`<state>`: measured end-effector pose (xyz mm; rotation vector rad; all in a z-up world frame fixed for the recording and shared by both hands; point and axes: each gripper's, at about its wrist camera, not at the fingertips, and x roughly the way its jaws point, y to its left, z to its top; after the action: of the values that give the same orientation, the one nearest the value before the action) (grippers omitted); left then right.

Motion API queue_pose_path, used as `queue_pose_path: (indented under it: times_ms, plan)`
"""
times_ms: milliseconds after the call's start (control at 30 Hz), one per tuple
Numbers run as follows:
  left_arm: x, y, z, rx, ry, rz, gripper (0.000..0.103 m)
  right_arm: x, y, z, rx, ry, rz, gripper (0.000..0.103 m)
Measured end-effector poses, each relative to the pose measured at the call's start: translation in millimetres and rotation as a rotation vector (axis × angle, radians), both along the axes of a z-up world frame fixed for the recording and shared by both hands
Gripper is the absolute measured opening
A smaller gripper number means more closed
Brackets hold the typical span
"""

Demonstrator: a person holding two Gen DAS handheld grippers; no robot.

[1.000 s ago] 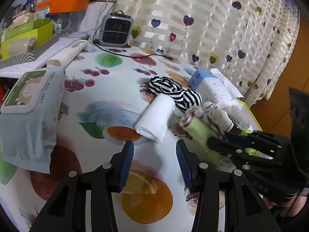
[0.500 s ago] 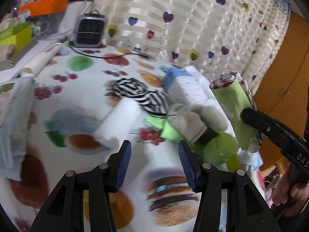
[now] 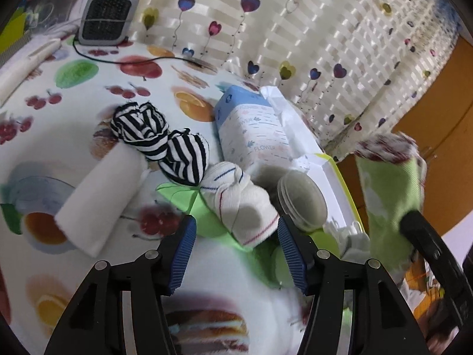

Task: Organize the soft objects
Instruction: 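Close the right tool on the green striped cloth and lift it, then grasp the white striped sock ball with the left tool while the right tool holds the green cloth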

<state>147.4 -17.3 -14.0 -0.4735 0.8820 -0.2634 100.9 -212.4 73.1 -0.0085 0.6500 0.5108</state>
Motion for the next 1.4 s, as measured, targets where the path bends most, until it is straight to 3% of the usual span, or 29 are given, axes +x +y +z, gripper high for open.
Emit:
queue_pose_path:
  times_ms: [600, 867, 1400]
  plan:
    - [37.0, -16.4, -17.4, -0.017, 0.086, 0.038, 0.057, 9.1, -25.8, -10.4, 0.041, 0.017, -0.033, 0.020]
    - [28.3, -15.5, -10.6, 0.019, 0.047, 0.031, 0.048, 7.0, -25.2, -11.4, 0.037, 0.023, -0.036, 0.020]
    - [-25.3, -6.3, 40.2, 0.052, -0.121, 0.015, 0.048, -10.7, -25.3, 2.7, 0.041, -0.013, -0.050, 0.020]
